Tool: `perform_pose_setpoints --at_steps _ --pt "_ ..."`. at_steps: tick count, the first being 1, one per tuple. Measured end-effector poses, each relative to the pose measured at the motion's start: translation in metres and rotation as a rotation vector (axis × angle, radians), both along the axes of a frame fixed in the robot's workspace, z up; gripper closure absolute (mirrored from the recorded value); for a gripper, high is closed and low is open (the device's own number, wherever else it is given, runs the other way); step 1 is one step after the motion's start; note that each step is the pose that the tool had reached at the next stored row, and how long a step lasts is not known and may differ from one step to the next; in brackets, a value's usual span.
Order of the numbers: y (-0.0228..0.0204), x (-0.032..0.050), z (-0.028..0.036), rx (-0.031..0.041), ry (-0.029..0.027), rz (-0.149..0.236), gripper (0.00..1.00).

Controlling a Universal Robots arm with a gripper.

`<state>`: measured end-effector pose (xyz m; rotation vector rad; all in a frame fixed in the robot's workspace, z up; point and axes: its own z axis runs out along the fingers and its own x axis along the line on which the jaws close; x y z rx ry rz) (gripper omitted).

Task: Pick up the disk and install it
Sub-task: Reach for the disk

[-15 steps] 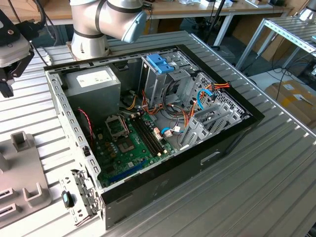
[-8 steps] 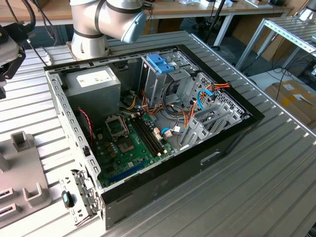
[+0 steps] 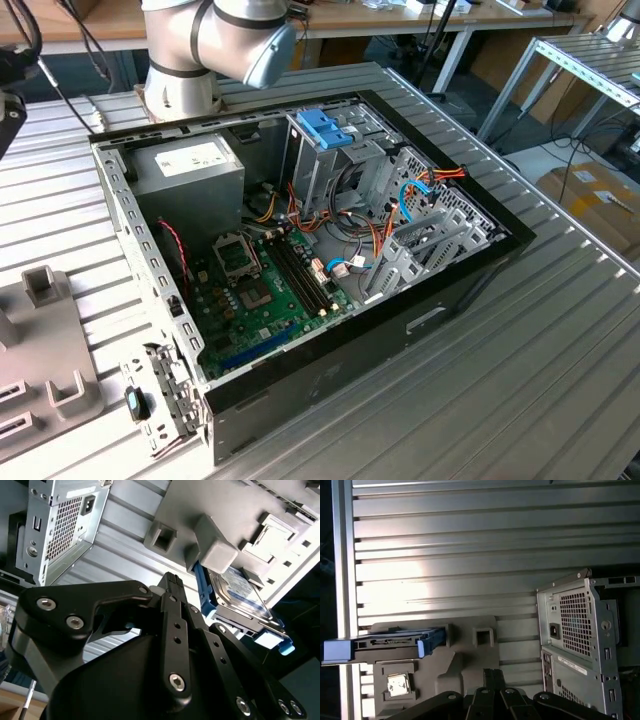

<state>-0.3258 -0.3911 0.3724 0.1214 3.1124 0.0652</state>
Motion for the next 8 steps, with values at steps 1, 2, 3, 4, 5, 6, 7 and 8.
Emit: perform_pose_setpoints --at_steps 1,2,3,4,5,6,7,8 --pt "0.0006 -0.0033 -0.0003 -0.0002 -0.0001 0.000 0.89" --pt "0.0010 -0.0057 -0.0006 -0.0006 -0.0001 -0.001 0.89" --pt "0.0015 -0.0091 -0.0010 -0.0014 -0.0001 -0.001 0.89" --pt "0.0019 -0.0115 -0.0013 -0.0018 -0.0001 -0.001 0.89" --pt "0.0023 -0.0139 -0.0015 -0.0023 -0.0001 -0.001 0.89" --pt "0.0026 -0.0164 -0.0018 -0.0029 -0.0001 -0.001 0.89" --pt "0.0033 -0.0204 -0.0021 -0.0039 0.0000 -0.002 0.89" --pt "0.0037 -0.0233 -0.0023 -0.0045 0.0000 -0.002 0.89"
